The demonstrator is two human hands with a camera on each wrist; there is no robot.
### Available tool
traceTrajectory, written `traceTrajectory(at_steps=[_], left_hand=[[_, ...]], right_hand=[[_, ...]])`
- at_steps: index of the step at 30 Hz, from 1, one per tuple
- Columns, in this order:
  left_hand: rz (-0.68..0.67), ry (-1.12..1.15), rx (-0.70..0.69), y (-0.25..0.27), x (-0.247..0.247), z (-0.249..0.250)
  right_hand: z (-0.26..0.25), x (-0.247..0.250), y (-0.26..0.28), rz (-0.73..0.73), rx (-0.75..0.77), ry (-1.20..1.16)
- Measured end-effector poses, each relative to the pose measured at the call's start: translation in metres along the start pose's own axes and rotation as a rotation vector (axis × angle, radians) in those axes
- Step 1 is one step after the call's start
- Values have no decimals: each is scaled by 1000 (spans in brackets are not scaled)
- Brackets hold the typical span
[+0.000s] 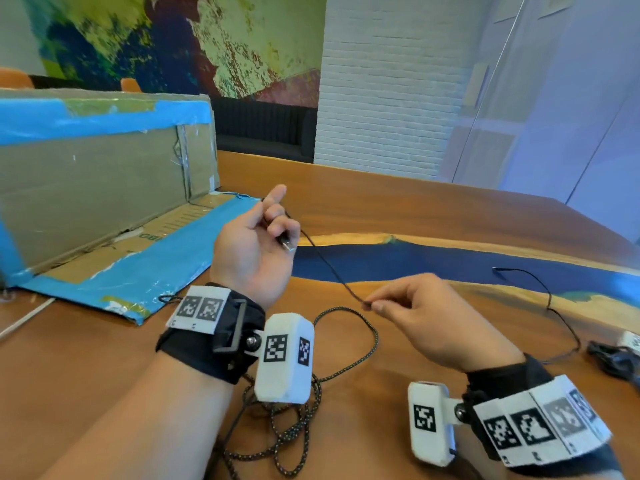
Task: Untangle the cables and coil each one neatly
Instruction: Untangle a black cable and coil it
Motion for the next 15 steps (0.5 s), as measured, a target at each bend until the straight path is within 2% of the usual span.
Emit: traceTrajectory(at_steps=[3,6,9,11,13,15], left_hand=[[54,-121,-85,-5,5,-3],[123,-430,-110,-7,6,-12],[103,-933,-73,0,-5,-30],[-29,-1202,42,8,-12,-51],[-170,-1262,193,17,-17,-69],[-234,-1166,287,23,-19,-76]], right_hand=[[-27,-18,3,-157,96,-43],[-47,-16,7,-150,207,-182],[-54,4,10,12,307,-312],[-48,23,11,190,335,-343],[-29,40,12,388,287,-350],[-9,47,10,482,208,-289]])
Point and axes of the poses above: each hand's wrist, its own y-axis away from the middle knuckle, its own x-axis out of the back of the hand, z = x × y, the point moved 6 cm from there along -y, towards the middle knuckle, and after that the axes turned 13 degrees about x, right-handed, at the moved point
